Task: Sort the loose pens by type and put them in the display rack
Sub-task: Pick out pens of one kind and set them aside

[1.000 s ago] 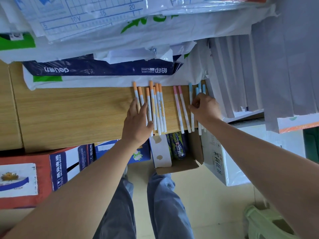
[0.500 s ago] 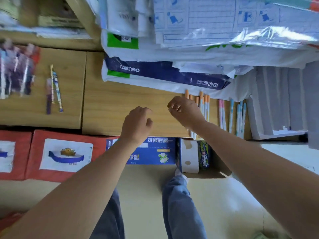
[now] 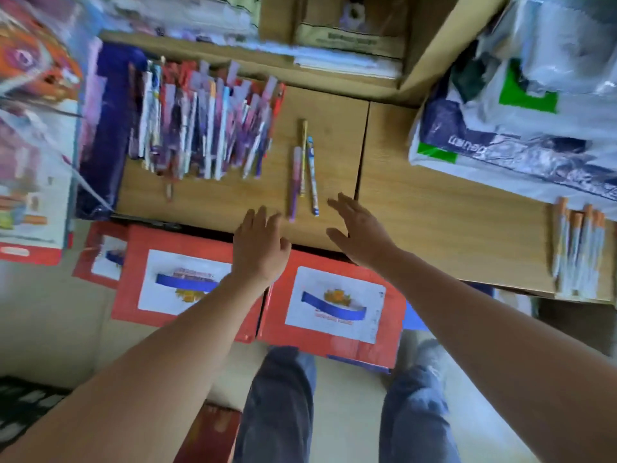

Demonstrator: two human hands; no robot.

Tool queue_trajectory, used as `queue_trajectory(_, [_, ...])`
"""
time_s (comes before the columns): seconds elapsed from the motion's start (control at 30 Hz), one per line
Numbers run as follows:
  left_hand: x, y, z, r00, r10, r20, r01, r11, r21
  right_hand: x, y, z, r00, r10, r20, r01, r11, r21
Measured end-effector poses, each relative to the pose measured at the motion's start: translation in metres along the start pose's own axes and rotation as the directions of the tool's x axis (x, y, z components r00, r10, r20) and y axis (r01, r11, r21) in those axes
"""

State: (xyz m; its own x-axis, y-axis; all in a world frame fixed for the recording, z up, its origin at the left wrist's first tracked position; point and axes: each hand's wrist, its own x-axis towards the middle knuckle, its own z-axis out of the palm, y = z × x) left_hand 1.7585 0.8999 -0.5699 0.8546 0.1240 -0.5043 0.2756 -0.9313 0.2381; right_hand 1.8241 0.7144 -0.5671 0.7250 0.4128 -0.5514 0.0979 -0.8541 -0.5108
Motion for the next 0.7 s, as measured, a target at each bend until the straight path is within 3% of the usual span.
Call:
queue_trajectory(0.17, [0.017,-0.042,-0.002,0.983,-0.009,0.183,-0.003,0.998,0.062,0.015,-0.025,0.024,0.988,0.130,0.087,-0.105,0.963,-0.247])
queue_trajectory(0.3, [0.016,-0.055,-0.011,0.984,0.070,0.166,-0.052,0.993,-0.109,0.025,-0.035,0.016,0.985,0.170,-0.011,-0.166,0.947,-0.274])
queue_trajectory(0.47, [0.021,-0.084,-0.030,0.996,0.014,-0.087,-0.035,0.968,-0.247,0.056,-0.059,0.003,0.979,0.131,-0.156,-0.138,0.990,-0.036])
queue_trajectory(0.57, [0.027,-0.104,-0.042,0.977,-0.044,-0.209,-0.017,0.959,-0.283,0.075,-0.083,0.000,0.986,0.087,-0.142,-0.075,0.993,0.086])
queue_trajectory(0.7, [0.035,-0.116,-0.057,0.955,-0.118,-0.273,0.033,0.955,-0.296,0.101,-0.106,0.002,0.991,0.080,-0.104,-0.055,0.974,0.222])
